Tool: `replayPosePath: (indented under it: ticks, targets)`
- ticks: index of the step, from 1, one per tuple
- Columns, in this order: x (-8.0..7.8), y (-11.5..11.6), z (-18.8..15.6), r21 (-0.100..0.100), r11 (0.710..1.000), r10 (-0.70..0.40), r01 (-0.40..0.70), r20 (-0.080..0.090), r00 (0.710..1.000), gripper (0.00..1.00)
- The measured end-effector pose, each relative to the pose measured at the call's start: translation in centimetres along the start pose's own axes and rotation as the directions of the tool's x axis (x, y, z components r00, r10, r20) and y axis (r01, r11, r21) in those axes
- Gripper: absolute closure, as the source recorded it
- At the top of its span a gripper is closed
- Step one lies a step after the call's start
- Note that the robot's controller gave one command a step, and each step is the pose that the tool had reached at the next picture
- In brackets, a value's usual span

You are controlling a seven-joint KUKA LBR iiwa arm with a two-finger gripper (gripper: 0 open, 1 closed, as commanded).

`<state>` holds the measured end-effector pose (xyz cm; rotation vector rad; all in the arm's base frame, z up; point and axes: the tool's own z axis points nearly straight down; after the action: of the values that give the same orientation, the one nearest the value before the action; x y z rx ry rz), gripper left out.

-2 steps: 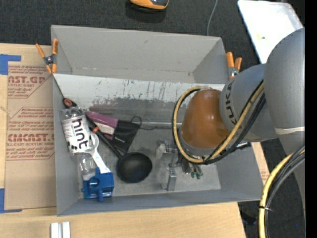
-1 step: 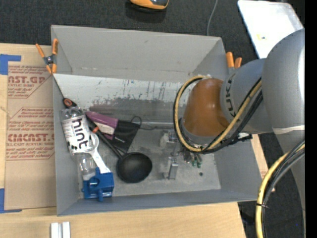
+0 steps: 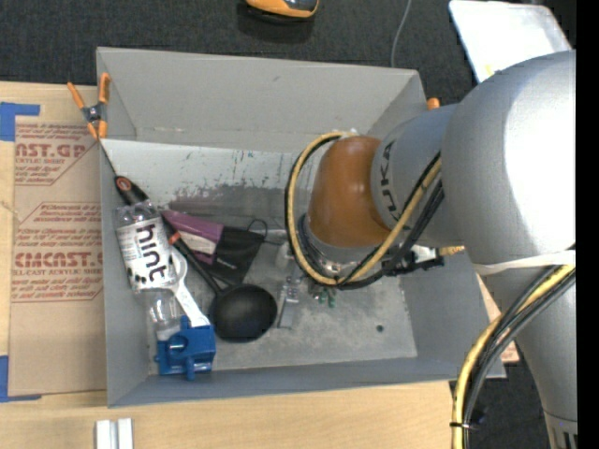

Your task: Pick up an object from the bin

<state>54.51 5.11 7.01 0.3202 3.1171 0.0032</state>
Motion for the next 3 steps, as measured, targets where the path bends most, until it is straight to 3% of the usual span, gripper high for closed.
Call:
replayPosePath:
  ticks: [1,2,3]
  targets:
    - [3.6,1.6,0.0,0.005,1.000,-0.014,0.014,0.003,1.000,0.00]
    - [-0.4,4.5,0.1,0.002,0.997,0.075,-0.075,0.002,0.997,0.00]
    - [0.4,7.0,0.0,0.004,0.992,-0.127,0.127,0.001,0.992,0.00]
